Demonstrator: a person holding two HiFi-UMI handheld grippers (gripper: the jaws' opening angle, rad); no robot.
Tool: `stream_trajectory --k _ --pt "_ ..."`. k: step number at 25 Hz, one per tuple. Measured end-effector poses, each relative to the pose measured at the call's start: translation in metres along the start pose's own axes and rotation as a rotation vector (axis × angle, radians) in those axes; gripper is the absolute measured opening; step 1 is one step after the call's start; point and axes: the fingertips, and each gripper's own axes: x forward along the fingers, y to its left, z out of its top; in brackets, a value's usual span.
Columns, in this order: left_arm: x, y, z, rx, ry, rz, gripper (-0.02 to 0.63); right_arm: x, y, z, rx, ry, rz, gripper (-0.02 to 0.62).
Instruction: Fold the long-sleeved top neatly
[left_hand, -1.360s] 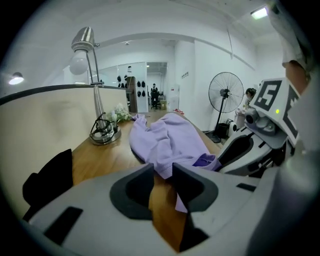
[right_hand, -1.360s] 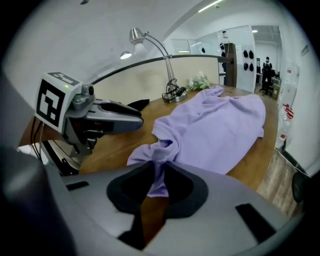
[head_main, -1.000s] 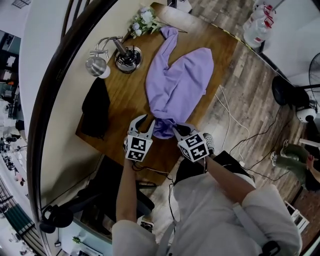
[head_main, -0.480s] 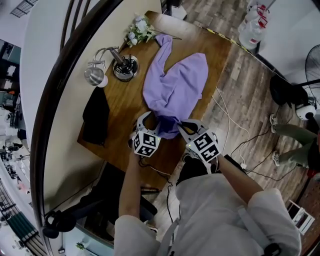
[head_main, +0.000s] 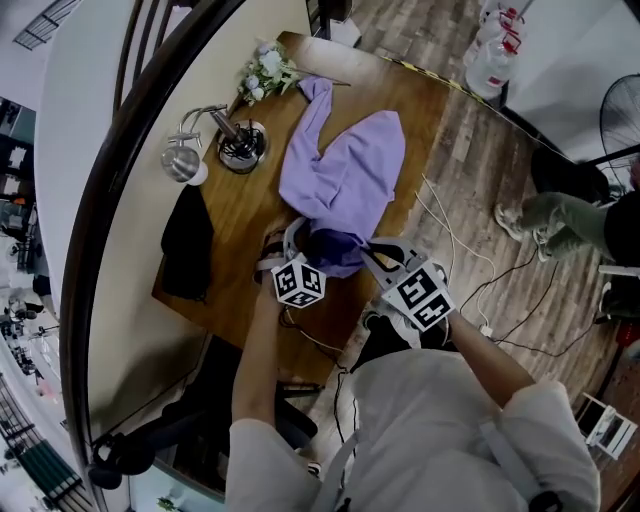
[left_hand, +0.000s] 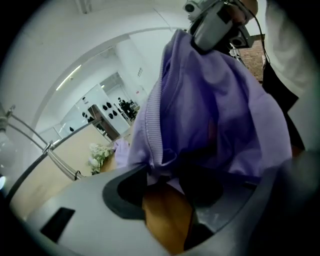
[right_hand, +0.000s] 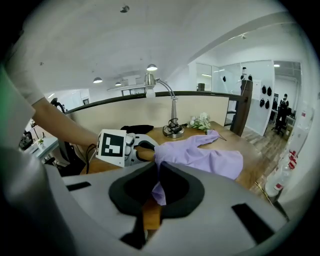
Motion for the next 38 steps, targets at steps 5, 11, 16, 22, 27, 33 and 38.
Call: stream_trajectory --k 5,11,16,22,27,33,38 --pt "0.012 0.008 0.025 0.084 -0.018 0.049 0.158 -0.02 -0.002 -0.002 -0.059 0.009 -0.017 0.031" --pt "0.005 0.023 0.052 -0.008 -0.053 0.075 0.049 -0.039 -0.019 0.004 -0.077 -0.012 -0.064 0.031" --pt "-0.026 0.04 0.065 -0.082 -0.063 0.084 0.044 -0.055 -0.045 0.019 -0.133 -0.032 -0.113 0.032" --pt "-0.083 0.067 0.081 -0.279 -0.127 0.126 0.043 -0.073 -0.069 0.051 -0.202 -0.097 -0.165 0.031" --pt "-0.137 0.089 0.102 -0.354 -0.165 0.224 0.041 -0.081 -0.081 0.083 -0.266 -0.192 -0.17 0.031" --pt "-0.188 0.111 0.13 -0.413 -0.163 0.325 0.04 -0.083 -0.09 0.127 -0.369 -0.28 -0.117 0.031" --pt "-0.23 0.137 0.16 -0.485 -0.165 0.392 0.04 -0.094 -0.092 0.172 -0.477 -0.372 -0.022 0.031"
